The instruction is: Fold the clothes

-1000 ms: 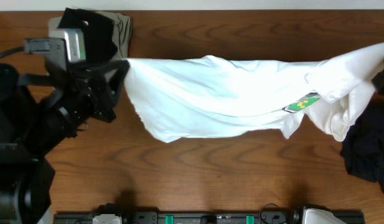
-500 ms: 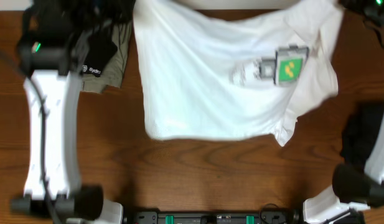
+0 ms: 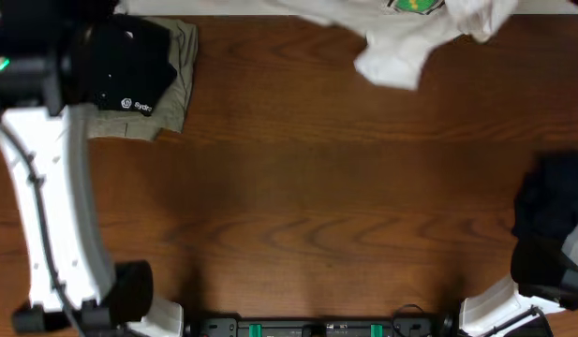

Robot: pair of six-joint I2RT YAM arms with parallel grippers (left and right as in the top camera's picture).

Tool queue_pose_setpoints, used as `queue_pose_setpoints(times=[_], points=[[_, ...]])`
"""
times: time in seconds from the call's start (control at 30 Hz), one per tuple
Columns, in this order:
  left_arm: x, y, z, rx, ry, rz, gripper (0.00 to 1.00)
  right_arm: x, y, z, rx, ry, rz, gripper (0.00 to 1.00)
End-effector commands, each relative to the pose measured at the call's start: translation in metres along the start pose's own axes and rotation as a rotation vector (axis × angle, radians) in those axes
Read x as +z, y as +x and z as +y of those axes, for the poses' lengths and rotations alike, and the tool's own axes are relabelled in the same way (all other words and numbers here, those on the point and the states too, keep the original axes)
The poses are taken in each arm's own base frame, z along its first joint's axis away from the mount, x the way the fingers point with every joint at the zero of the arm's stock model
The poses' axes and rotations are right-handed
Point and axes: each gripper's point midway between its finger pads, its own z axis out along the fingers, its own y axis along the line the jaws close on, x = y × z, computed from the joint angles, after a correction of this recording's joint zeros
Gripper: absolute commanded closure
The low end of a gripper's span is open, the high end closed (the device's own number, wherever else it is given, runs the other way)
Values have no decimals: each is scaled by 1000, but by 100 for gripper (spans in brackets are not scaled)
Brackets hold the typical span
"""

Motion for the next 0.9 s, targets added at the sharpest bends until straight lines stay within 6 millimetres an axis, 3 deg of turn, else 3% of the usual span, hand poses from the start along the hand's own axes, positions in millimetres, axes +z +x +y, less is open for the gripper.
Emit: queue_pose_setpoints(times=[0.0,0.13,0.23,0.4,0.57,0.63,0.7,0.73,0.77,0.87], points=[[-3,39,9,-69,-48,150,93,-10,29,0,-18,8,108,99],[-4,128,36,-184,-165,478,93,-19,96,-26,22,176,356,99],[-6,185,53,-285,-240,681,93,-28,138,-29,19,236,528,99],[-5,248,75,-379,-297,866,94,-20,170,-37,-8,312,634,99],[-5,269,82,-389,-305,920,94,-16,191,-58,-23,415,716,82],[-4,270,78,-353,-284,930,93,-17,197,-75,-16,494,736,63],[-2,273,73,-324,-265,939,90,-21,201,-93,-2,590,747,53],[0,274,69,-303,-251,945,86,-24,202,-103,10,651,743,36],[2,276,64,-275,-232,952,83,-26,201,-111,23,694,736,27],[8,282,47,-213,-187,967,74,-28,198,-119,44,720,716,26]])
